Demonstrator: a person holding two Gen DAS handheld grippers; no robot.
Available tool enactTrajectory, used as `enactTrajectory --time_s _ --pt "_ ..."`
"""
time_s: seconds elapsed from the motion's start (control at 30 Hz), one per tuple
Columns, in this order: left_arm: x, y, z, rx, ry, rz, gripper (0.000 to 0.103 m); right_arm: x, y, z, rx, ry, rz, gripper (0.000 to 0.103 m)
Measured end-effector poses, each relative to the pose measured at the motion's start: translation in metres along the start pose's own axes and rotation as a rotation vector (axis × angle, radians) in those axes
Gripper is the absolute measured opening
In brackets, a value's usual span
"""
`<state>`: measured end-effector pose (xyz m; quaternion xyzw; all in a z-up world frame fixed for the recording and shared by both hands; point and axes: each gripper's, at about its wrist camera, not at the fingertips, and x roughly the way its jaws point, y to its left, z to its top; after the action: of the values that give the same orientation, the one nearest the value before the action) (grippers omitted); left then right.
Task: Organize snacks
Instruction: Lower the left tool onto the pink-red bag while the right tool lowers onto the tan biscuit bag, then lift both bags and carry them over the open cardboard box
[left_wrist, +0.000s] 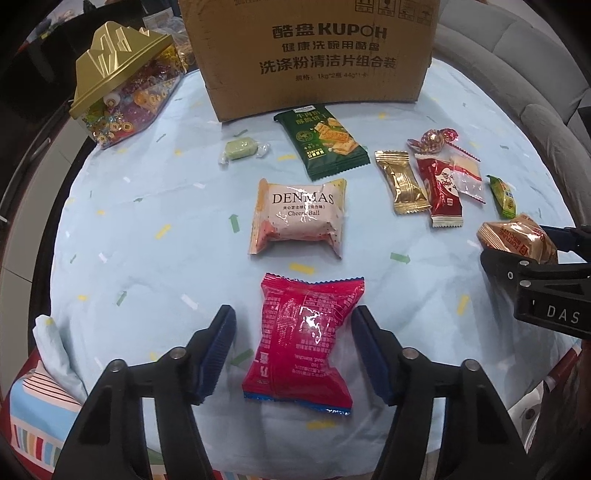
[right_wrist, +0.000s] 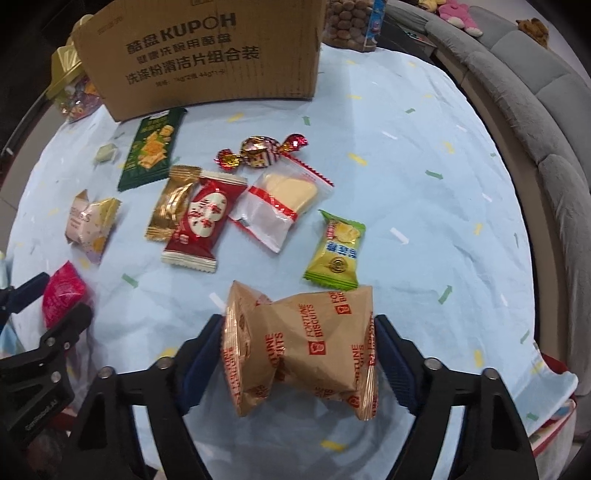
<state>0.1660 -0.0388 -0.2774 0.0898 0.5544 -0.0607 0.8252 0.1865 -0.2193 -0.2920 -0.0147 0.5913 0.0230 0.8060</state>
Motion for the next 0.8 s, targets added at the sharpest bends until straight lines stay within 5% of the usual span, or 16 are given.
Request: enactTrajectory --time_s 0.23,0.8 --pt "-0.003 -0.002 -0.003 0.004 -0.005 -0.015 0.039 -0.007 0.005 -0.005 -0.005 -0.015 0.031 0.056" --pt "-0.022 0.003 -0.005 -0.010 -0.046 -0.004 0.036 -0.028 0.011 -0.014 -0.012 -0.028 0.044 0.049"
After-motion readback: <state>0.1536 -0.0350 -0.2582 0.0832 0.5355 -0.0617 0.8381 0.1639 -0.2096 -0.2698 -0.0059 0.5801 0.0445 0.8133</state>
